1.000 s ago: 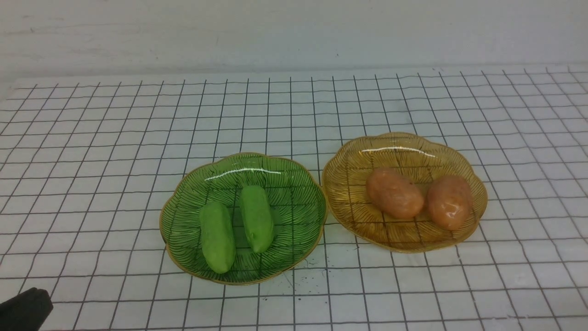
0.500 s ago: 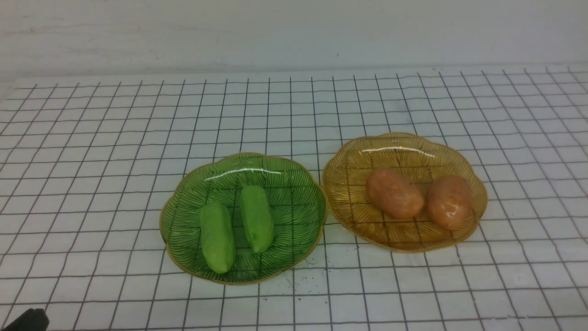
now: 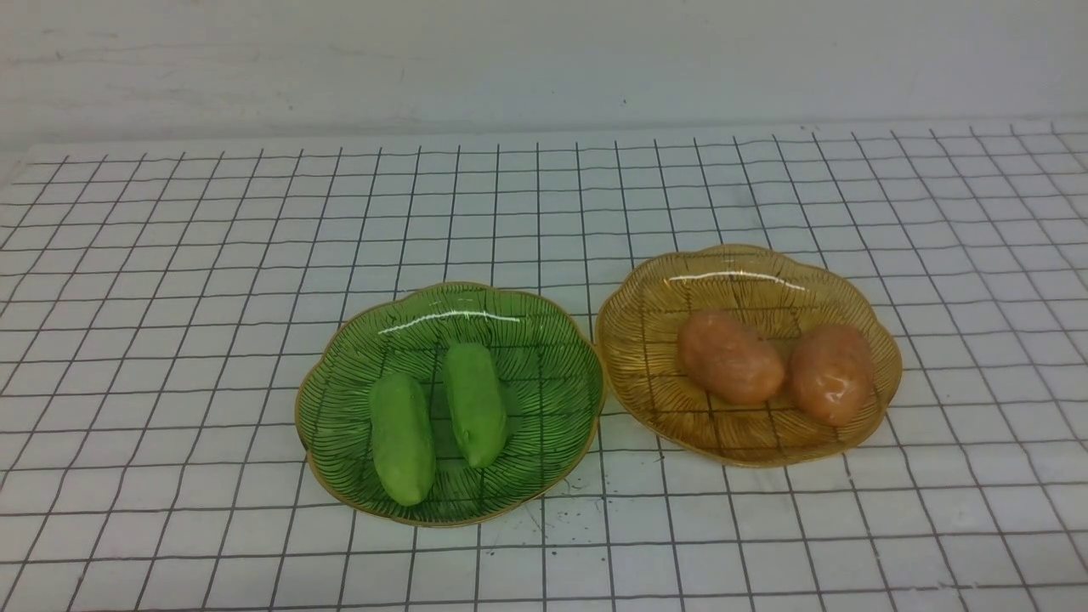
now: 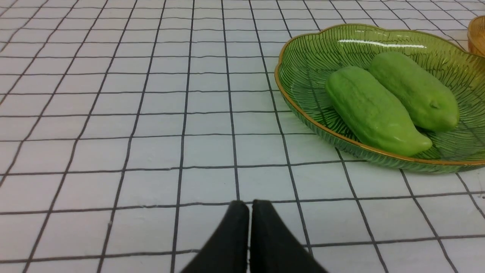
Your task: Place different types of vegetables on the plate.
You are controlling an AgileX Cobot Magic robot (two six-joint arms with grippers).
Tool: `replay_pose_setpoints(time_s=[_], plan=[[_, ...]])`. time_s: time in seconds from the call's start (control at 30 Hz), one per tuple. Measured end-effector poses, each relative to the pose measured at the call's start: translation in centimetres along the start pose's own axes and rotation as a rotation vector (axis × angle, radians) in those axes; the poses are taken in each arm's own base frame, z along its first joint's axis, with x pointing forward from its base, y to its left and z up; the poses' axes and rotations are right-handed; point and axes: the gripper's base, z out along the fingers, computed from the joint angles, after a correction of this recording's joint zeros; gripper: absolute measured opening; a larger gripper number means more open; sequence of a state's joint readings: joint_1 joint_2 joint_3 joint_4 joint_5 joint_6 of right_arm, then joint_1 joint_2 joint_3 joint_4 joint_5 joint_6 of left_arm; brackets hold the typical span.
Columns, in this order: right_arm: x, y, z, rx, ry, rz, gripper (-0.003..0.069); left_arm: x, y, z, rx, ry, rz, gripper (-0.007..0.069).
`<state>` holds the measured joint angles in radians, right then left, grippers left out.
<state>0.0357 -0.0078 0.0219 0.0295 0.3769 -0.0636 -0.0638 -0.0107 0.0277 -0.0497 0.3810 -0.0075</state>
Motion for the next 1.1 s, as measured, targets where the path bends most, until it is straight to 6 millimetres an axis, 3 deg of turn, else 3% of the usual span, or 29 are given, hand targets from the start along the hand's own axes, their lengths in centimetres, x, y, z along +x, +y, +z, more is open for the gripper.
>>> replay_pose_setpoints(time_s=[1.1], plan=[[0.01, 0.0, 0.0, 0.0, 0.001, 0.019, -0.0015, 0.0, 0.01, 0.0, -0.001, 0.0, 0.002, -0.0007]])
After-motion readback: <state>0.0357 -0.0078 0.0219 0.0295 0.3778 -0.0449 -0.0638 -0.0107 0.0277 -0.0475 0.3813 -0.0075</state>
